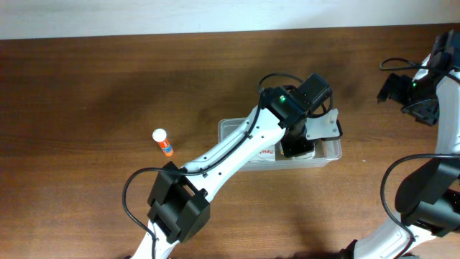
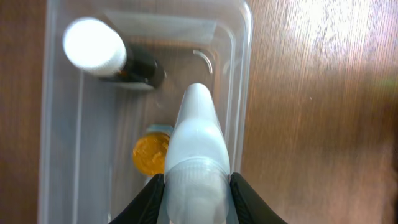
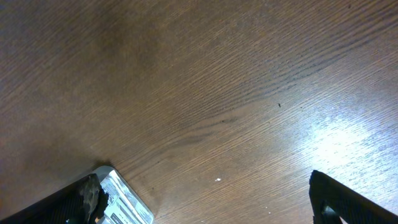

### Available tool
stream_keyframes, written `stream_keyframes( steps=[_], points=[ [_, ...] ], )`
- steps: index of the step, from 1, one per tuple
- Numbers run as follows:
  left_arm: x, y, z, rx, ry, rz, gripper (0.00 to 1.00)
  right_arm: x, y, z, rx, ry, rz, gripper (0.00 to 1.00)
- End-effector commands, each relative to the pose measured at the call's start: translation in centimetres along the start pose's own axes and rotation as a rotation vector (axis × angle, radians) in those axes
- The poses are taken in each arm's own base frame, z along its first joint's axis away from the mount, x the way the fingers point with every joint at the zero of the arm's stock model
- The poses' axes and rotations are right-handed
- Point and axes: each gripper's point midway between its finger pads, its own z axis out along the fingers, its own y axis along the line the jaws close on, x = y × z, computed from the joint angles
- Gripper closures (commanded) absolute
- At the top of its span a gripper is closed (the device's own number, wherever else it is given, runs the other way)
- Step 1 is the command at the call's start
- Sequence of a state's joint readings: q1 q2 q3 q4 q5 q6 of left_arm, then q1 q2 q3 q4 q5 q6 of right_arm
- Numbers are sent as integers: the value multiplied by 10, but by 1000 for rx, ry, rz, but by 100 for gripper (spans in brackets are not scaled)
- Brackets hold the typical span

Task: Pack container
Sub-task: 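Lower the squeeze bottle into the container's right side and release, then raise left gripper and move it over the orange tablet tube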

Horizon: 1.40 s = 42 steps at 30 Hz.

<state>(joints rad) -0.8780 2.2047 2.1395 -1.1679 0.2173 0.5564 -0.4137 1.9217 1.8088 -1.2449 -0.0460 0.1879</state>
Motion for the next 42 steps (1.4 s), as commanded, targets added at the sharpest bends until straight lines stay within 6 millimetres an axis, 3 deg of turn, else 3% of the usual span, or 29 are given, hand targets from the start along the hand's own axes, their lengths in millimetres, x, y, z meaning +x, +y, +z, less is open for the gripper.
stream_keyframes(
  steps=[1,6,13,19,20,21,25,31,34,38,39,42],
  points=[
    [-11,-1,-7,9,-47,67,78,0,0,2,2,4,12,2],
    [-10,-1,0,15,-39,65,78,0,0,2,2,4,12,2],
    [-5,3,24,32,-14,60,78,0,0,2,2,4,12,2],
    [-2,3,31,38,-4,57,78,0,0,2,2,3,12,2],
    [-3,3,31,37,-5,57,63,0,0,2,2,4,12,2],
    [-3,3,31,37,-6,57,58,0,0,2,2,3,12,2],
    [-4,4,31,32,-12,59,56,0,0,2,2,3,12,2],
    [-13,8,26,14,-40,60,42,0,0,1,2,3,12,2],
    [-31,19,5,-29,-99,22,39,0,0,1,2,3,12,2],
    [-53,48,-51,-116,-205,-103,33,0,0,1,2,3,12,2],
    [-48,63,-75,-155,-220,-171,27,0,0,2,2,3,12,1],
    [-21,101,-118,-280,-213,-378,23,0,0,2,2,4,12,2]
  ],
)
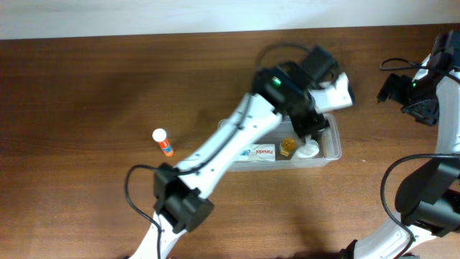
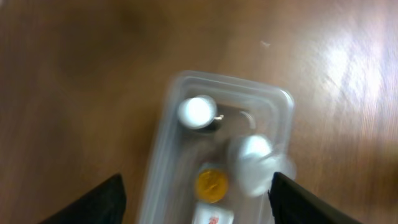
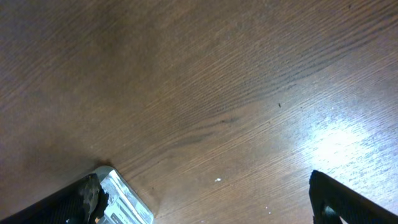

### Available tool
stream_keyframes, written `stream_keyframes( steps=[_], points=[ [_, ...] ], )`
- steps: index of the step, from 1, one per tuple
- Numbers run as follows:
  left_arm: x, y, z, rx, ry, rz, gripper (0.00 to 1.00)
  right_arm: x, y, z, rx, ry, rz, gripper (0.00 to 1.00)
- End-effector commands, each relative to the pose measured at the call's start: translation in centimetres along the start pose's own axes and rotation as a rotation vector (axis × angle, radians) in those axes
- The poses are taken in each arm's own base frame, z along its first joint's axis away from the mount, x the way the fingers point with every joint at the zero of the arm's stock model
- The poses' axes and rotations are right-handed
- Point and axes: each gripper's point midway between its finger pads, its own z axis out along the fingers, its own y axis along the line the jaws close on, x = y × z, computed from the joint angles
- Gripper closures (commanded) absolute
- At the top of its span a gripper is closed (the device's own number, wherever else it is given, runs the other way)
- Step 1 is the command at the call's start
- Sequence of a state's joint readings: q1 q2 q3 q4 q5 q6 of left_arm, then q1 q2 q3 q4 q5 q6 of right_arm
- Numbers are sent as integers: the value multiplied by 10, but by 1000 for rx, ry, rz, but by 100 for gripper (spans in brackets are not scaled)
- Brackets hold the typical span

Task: Pack container
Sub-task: 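Raise left gripper and move it over the orange tablet tube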

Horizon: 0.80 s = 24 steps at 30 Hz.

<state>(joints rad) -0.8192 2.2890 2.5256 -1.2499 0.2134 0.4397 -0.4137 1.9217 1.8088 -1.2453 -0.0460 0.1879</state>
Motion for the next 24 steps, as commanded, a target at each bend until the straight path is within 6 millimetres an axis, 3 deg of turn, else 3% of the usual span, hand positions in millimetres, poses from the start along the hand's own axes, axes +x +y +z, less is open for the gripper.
stream_keyframes(
  steps=[1,5,8,12,16,20,23,24],
  points=[
    [18,73,-59,-206,-19,-307,21,0,0,2,2,3,12,2],
    [61,116,-101,-280,8,-547,13,0,0,2,2,3,12,2],
    [114,146,-126,-322,71,-765,13,0,0,1,2,3,12,2],
    [182,171,-154,-370,154,-1032,13,0,0,2,2,3,12,2],
    [213,185,-163,-305,131,-1184,13,0,0,2,2,3,12,2],
    [242,180,-156,-276,217,-1248,13,0,0,2,2,3,12,2],
    [277,150,-151,-263,382,-1285,13,0,0,2,2,3,12,2],
    [286,142,-152,-270,421,-1288,9,0,0,2,2,3,12,2]
  ],
)
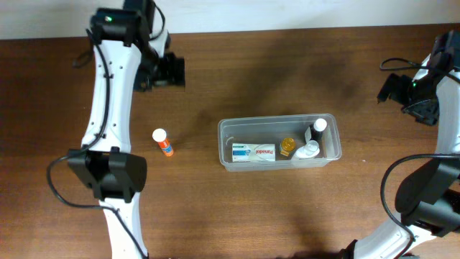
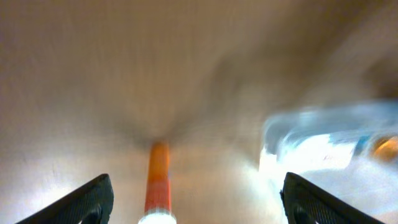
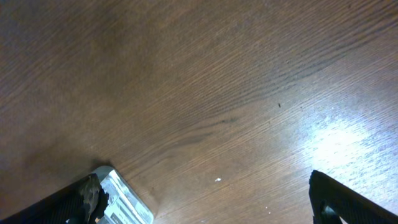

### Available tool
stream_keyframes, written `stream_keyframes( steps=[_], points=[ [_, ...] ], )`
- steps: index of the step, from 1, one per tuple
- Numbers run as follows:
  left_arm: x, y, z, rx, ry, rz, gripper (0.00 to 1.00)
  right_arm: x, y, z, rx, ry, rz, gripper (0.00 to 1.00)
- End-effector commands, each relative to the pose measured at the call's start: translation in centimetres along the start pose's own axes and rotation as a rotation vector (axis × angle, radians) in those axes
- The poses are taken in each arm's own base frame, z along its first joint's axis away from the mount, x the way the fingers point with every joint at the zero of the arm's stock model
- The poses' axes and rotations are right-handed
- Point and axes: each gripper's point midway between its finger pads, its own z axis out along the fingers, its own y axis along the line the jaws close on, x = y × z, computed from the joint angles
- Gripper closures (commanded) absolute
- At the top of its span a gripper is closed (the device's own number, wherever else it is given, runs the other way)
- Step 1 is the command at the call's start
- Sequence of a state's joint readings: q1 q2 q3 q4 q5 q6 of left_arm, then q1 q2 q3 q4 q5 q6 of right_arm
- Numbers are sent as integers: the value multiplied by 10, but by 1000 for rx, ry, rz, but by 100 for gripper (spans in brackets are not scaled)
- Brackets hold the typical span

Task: Pack container
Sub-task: 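Raise left gripper and move it over the orange tablet tube, then close left gripper on the orange tube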

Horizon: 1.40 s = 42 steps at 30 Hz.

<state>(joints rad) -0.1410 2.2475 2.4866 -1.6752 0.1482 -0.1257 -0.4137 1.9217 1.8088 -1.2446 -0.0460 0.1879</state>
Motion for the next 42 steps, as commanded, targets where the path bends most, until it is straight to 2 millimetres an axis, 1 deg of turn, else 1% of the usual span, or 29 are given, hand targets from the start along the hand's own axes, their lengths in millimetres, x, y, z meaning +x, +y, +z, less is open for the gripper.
stream_keyframes(
  steps=[1,2,4,6,8,10,13,16,19,23,26,29,34,37,41,42],
  points=[
    [45,15,-10,-71,82,-31,8,0,0,1,2,3,12,2],
    [62,18,-10,-83,116,-36,7,0,0,2,2,4,12,2],
    [73,19,-11,-87,134,-56,5,0,0,2,2,4,12,2],
    [80,22,-10,-100,148,-65,4,0,0,2,2,4,12,2],
    [86,30,-7,-145,164,-96,4,0,0,2,2,4,12,2],
    [92,34,0,-161,193,-110,1,0,0,2,2,4,12,2],
    [102,37,14,-171,242,-120,1,0,0,2,2,4,12,2],
    [98,40,36,-168,230,-120,1,0,0,2,2,4,12,2],
    [91,41,48,-163,200,-117,1,0,0,2,2,4,12,1],
    [88,46,55,-162,188,-127,1,0,0,2,2,4,12,2],
    [95,49,61,-165,213,-144,1,0,0,2,2,4,12,1],
    [102,49,67,-156,243,-148,1,0,0,2,2,4,12,2],
    [107,50,75,-159,258,-153,2,0,0,2,2,4,12,1],
    [106,51,77,-159,252,-152,3,0,0,2,2,4,12,2],
    [101,50,78,-155,232,-150,11,0,0,2,2,4,12,2],
    [102,50,78,-155,232,-150,18,0,0,2,2,4,12,2]
  ],
)
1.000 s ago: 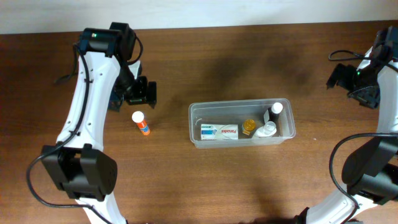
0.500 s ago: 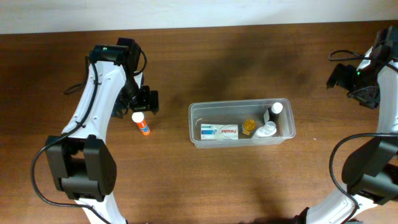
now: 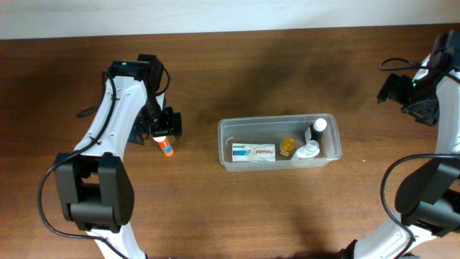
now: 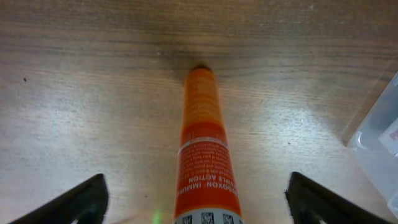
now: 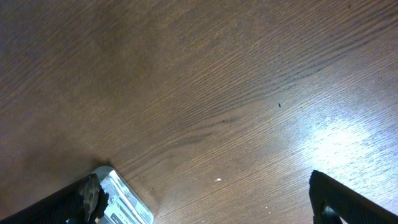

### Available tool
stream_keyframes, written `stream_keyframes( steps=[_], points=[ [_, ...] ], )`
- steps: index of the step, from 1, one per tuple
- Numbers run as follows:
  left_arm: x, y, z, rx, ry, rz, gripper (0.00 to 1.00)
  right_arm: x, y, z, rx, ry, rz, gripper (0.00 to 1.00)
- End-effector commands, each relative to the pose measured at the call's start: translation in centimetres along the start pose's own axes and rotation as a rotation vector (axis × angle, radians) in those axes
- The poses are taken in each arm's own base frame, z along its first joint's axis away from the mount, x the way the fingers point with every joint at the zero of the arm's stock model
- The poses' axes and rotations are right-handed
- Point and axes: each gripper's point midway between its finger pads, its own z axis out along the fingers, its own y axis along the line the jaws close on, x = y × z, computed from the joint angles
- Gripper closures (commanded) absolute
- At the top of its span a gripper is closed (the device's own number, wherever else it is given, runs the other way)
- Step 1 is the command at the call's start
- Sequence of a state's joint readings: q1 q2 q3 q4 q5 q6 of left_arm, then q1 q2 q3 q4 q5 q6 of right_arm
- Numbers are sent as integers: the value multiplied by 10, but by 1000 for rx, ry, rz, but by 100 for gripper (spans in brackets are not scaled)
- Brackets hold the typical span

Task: Pack container
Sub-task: 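Close left gripper on the orange tube, then lift the orange tube and carry it over the container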

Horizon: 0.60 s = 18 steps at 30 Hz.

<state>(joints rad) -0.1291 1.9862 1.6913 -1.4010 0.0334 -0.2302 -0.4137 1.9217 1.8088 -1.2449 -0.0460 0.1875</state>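
Note:
An orange tube with a white cap lies on the wooden table left of the clear plastic container. My left gripper is low over it and open. In the left wrist view the tube runs lengthwise between the two fingers, untouched by either. The container holds a white boxed tube, a yellow-lidded jar, a white bottle and a dark bottle with a white cap. My right gripper hangs open and empty at the far right.
The container's corner shows at the right edge of the left wrist view. Below the right gripper there is only bare wood. A white wall edge runs along the table's far side.
My left gripper was high near the table's far left, with the tube blurred below. Now it is low over the tube, fingers open on either side. The right arm has not moved.
My left gripper was shut on the white bottle inside the container. Then it was open above the container with the bottle left inside. Then it was at the far left of the table, and now it straddles the orange tube.

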Motion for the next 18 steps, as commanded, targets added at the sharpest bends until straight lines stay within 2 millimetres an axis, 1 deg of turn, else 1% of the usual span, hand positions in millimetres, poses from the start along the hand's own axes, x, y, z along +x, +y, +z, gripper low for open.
stream_keyframes(
  steps=[1,4,5,10,11,18],
  points=[
    [1,2,0,4,1,-11,24,0,0,2,2,3,12,2],
    [3,2,0,2,9,-11,40,0,0,2,2,4,12,2],
    [3,2,0,2,12,-11,49,0,0,1,2,3,12,2],
    [5,2,0,1,19,-11,73,0,0,1,2,3,12,2],
    [5,2,0,1,19,-11,75,0,0,2,2,4,12,2],
    [4,2,-1,2,12,-11,75,0,0,1,2,3,12,2]
  ],
)
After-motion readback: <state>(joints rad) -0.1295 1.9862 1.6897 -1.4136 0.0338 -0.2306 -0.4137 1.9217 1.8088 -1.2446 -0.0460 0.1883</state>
